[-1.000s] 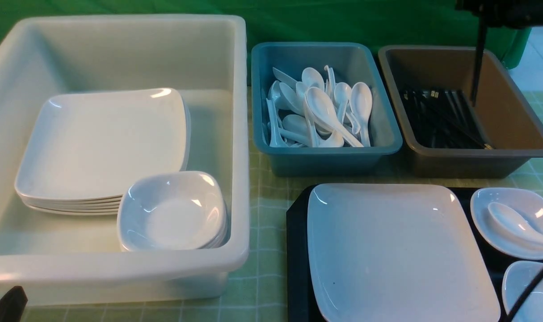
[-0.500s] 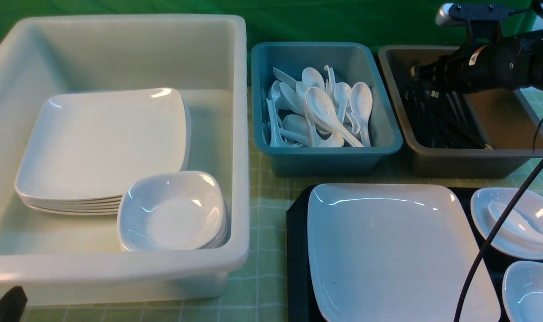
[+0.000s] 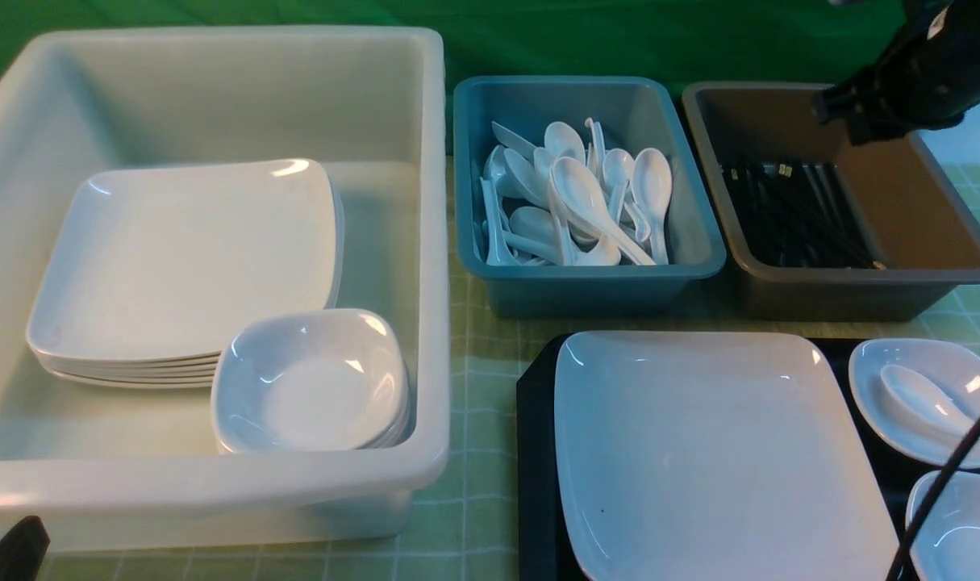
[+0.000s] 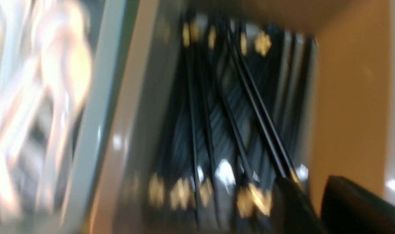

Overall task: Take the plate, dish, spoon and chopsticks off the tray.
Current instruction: Use the right arm to grab a soup spoon from the plate

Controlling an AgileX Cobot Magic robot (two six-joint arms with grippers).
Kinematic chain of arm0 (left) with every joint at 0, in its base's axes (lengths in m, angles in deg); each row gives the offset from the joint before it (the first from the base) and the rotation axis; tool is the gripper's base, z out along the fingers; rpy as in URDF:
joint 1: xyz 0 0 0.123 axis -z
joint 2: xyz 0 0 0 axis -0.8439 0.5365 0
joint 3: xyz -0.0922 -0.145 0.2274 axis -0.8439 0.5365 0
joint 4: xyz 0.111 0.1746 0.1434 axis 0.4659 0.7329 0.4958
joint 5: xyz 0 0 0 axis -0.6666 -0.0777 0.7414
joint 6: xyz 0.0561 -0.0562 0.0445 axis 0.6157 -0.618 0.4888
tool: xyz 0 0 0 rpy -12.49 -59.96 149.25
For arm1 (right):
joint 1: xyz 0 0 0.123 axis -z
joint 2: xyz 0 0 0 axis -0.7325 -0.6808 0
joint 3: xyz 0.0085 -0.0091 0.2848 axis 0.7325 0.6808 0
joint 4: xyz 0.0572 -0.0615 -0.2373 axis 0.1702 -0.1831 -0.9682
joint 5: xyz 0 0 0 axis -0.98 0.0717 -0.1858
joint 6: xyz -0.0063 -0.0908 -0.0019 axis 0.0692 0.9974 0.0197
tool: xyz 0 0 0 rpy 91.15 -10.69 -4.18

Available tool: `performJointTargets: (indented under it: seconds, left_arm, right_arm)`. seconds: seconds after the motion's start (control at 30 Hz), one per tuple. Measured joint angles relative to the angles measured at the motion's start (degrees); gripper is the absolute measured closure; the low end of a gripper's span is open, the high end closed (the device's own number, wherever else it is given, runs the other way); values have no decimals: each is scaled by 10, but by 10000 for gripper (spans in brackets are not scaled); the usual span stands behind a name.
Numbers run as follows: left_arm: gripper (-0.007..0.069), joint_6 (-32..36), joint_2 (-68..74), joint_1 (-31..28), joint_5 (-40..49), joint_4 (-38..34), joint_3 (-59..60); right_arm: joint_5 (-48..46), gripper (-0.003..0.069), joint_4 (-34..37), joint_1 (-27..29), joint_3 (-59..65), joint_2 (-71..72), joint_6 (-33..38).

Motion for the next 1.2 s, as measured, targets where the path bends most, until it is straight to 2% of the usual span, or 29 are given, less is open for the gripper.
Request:
performJointTargets:
  seconds: [0.13, 0.37, 0.4, 0.5, 0.63, 0.7, 0.73, 0.77, 0.83, 1.07, 1.2]
  left_arm:
    - [401, 0, 0, 0, 0, 0, 0]
    - [401, 0, 0, 0, 0, 6, 0]
    - [401, 0, 0, 0, 0, 8, 0]
    - [401, 0, 0, 0, 0, 8, 0]
    - [401, 0, 0, 0, 0, 9, 0]
    - [401, 0, 0, 0, 0, 9, 0]
    - [401, 0, 0, 0, 0, 9, 0]
    - [401, 1, 0, 0, 0, 9, 0]
    - [401, 0, 0, 0, 0, 9, 0]
    - [401, 0, 0, 0, 0, 9, 0]
    - [401, 0, 0, 0, 0, 10, 0]
  right_arm:
    - [-132, 641, -2, 0, 3, 48, 26]
    - [-156, 648, -15, 0, 121, 117, 47]
    - [-158, 641, -32, 0, 170, 129, 49]
    - [-161, 598, -65, 0, 243, 136, 49]
    - [-154, 496, -101, 0, 312, 135, 48]
    - [-133, 378, -130, 0, 351, 134, 47]
    - [-131, 369, -132, 0, 356, 133, 47]
    - [-107, 294, -151, 0, 369, 129, 44]
    - [-87, 242, -164, 0, 375, 120, 41]
    - [-68, 204, -197, 6, 376, 71, 33]
    - [-67, 203, -197, 36, 376, 49, 33]
